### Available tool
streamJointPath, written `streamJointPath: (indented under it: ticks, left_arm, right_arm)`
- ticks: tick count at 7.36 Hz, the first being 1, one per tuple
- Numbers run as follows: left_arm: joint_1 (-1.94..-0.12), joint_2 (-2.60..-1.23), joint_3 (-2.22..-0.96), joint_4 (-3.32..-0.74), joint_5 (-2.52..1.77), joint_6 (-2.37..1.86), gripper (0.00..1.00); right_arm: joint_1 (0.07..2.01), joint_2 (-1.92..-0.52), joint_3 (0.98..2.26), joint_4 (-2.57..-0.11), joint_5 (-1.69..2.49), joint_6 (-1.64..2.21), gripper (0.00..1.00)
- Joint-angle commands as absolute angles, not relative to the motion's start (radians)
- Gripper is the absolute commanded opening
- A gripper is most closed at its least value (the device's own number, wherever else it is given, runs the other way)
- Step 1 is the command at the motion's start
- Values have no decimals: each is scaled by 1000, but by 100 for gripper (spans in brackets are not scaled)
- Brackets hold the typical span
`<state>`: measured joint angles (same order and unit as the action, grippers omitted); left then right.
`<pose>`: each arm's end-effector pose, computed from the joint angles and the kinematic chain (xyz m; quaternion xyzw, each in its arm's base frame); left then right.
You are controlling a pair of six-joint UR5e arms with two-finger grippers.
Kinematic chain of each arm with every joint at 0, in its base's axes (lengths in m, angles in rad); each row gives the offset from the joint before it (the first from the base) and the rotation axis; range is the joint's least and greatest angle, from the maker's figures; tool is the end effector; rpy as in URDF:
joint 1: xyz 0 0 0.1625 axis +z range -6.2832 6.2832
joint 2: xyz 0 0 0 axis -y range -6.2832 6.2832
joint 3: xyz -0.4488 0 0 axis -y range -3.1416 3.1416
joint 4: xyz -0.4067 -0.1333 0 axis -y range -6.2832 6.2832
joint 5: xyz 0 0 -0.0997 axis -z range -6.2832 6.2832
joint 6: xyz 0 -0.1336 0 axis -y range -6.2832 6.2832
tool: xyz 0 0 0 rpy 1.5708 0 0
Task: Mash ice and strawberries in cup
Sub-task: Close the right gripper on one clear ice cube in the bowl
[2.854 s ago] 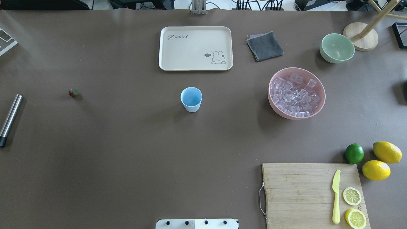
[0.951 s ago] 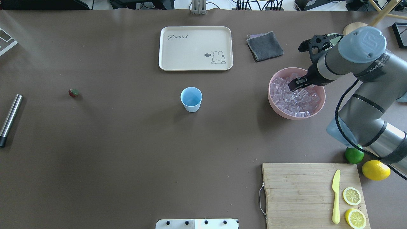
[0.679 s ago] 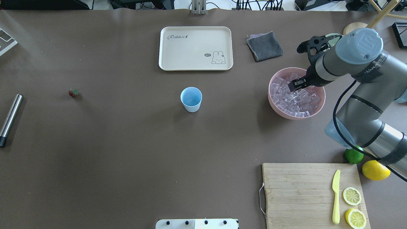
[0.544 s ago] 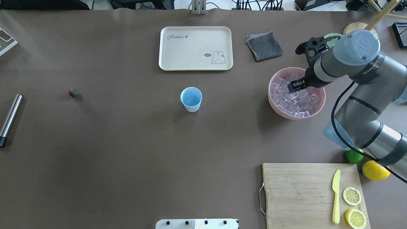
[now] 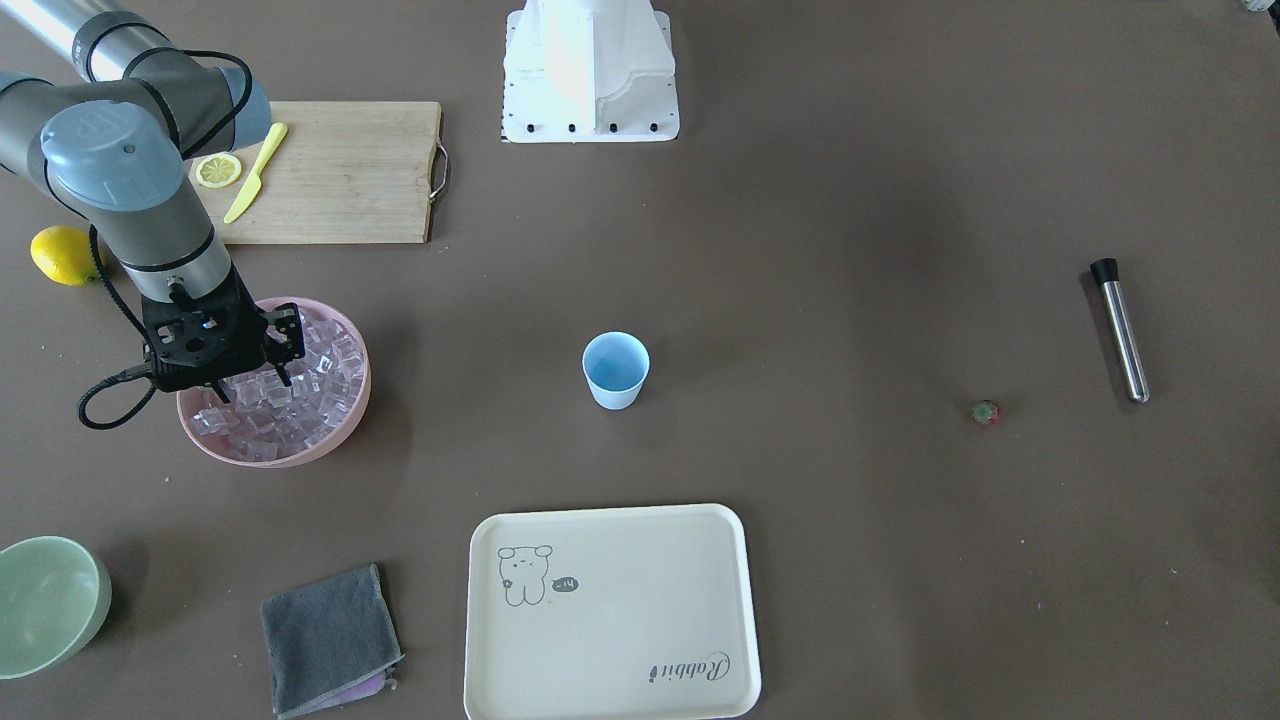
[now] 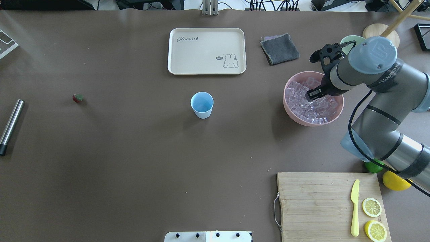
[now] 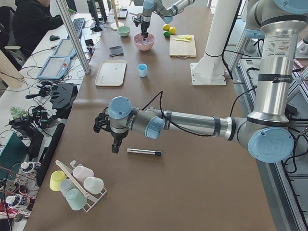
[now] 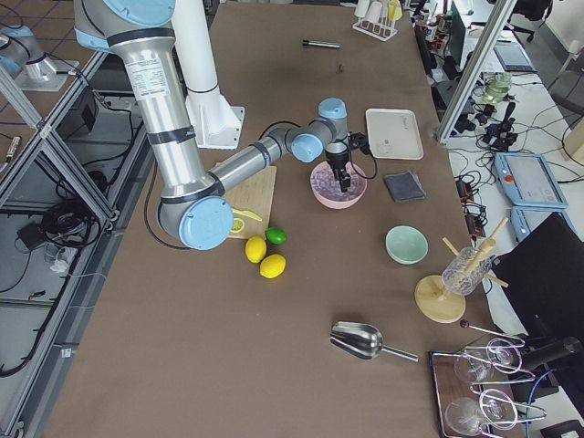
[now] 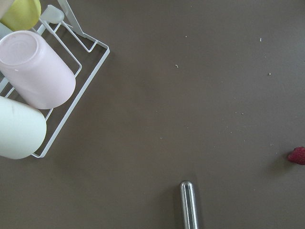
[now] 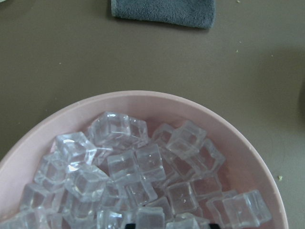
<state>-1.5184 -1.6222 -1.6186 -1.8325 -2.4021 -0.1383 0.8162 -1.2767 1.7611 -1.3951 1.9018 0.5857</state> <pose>-0.0056 -0.5539 0.6195 0.1256 0.4111 0.0338 0.9023 -0.3772 -0.5324 0.4413 0.1537 -0.3207 -0.1319 0.9253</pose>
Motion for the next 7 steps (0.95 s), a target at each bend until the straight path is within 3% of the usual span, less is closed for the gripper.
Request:
streamJointPath:
  ticks: [1, 3, 4, 5, 7]
  left_arm:
    - [-1519, -1621, -1618, -1833, -2402, -138, 99]
    - [-1519, -1621, -1617, -1833, -2402, -138, 99]
    - [-1519, -1621, -1615, -1833, -2402, -137, 99]
    - [-1519, -1621, -1617, -1833, -2402, -137, 99]
    - [-1519, -1621, -1614, -1833, -2402, -137, 99]
  right_arm:
    - [807, -1278, 1759, -1414, 1893, 578, 57]
    - [798, -1278, 1758, -1422, 1876, 578, 57]
    - [798, -1272, 1759, -1433, 1876, 572, 51]
    - [798, -1270, 1759, -1445, 1875, 565, 36]
    - [802, -1269, 1759, -1448, 1876, 549, 27]
